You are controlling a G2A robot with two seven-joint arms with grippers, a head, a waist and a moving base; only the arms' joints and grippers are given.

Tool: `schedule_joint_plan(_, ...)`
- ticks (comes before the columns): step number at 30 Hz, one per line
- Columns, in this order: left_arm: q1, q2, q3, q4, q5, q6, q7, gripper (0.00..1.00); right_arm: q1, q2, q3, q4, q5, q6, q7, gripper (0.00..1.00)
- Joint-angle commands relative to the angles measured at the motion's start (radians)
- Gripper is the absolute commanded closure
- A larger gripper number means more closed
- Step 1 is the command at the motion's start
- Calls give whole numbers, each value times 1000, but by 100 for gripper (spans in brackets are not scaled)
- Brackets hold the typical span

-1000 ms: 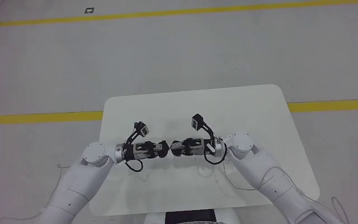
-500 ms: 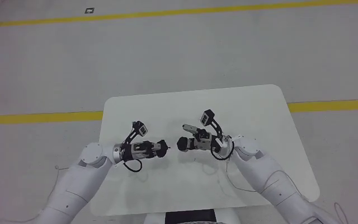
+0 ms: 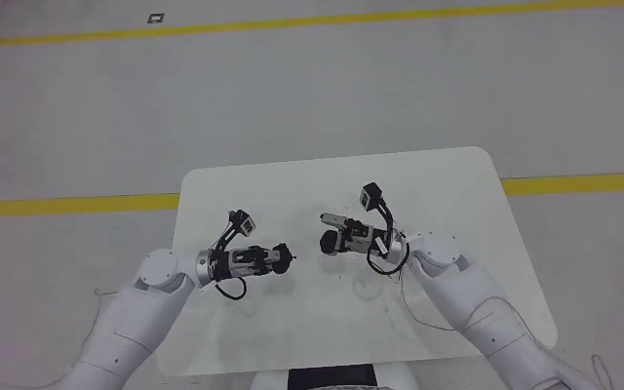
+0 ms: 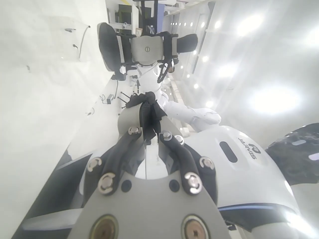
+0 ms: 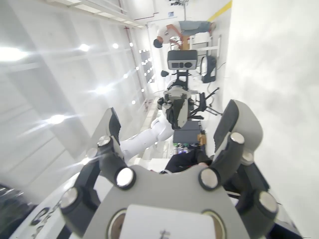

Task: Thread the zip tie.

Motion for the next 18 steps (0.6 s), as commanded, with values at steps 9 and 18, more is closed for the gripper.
schedule_joint_plan(9, 39, 16, -71, 22, -48, -48, -36, 100, -62, 62, 53, -266, -587, 201, 45, 0)
schedule_joint_plan(18, 44, 14, -74, 19, -73, -49, -39, 100, -62, 62, 53, -266, -592, 201, 40, 0)
